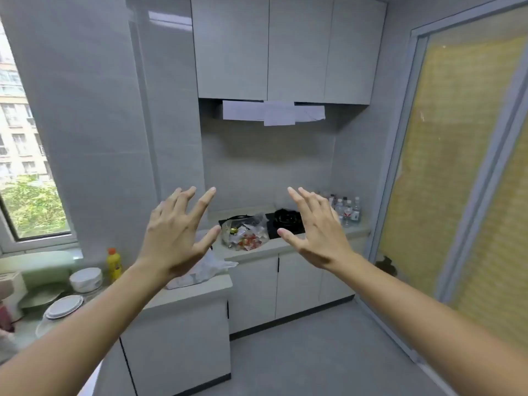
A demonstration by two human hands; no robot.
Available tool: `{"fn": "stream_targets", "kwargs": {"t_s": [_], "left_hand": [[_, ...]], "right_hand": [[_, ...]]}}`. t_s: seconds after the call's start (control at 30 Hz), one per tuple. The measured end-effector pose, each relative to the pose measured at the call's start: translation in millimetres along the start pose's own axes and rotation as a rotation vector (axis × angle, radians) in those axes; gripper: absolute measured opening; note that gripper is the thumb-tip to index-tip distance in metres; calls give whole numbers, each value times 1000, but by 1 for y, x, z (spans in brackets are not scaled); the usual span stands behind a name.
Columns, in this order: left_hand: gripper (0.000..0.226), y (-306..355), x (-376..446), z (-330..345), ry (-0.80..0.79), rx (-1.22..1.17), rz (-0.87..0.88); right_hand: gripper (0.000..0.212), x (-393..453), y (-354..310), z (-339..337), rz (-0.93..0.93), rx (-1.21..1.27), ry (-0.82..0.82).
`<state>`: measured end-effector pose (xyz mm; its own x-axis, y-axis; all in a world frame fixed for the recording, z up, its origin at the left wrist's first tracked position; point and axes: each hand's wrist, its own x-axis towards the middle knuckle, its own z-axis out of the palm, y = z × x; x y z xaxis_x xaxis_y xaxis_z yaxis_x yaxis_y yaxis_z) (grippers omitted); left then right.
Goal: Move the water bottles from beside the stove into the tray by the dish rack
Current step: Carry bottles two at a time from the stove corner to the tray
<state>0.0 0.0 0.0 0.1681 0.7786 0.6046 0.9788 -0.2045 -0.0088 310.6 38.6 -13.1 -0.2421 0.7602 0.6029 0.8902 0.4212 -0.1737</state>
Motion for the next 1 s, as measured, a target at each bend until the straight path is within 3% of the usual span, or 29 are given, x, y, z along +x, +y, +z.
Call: {"fn": "stream_targets", "kwargs": {"t_s": [0.37,0.63,1.0], "left_hand": [[81,93,153,151,-101,-58,16],[82,167,220,248,-136,-213,48],[79,204,314,414,-214,-339,87]], "right_hand": [[86,84,158,71,88,114,-45],[83,93,266,105,180,129,-92],[85,133,423,169,334,74,-141]]}}
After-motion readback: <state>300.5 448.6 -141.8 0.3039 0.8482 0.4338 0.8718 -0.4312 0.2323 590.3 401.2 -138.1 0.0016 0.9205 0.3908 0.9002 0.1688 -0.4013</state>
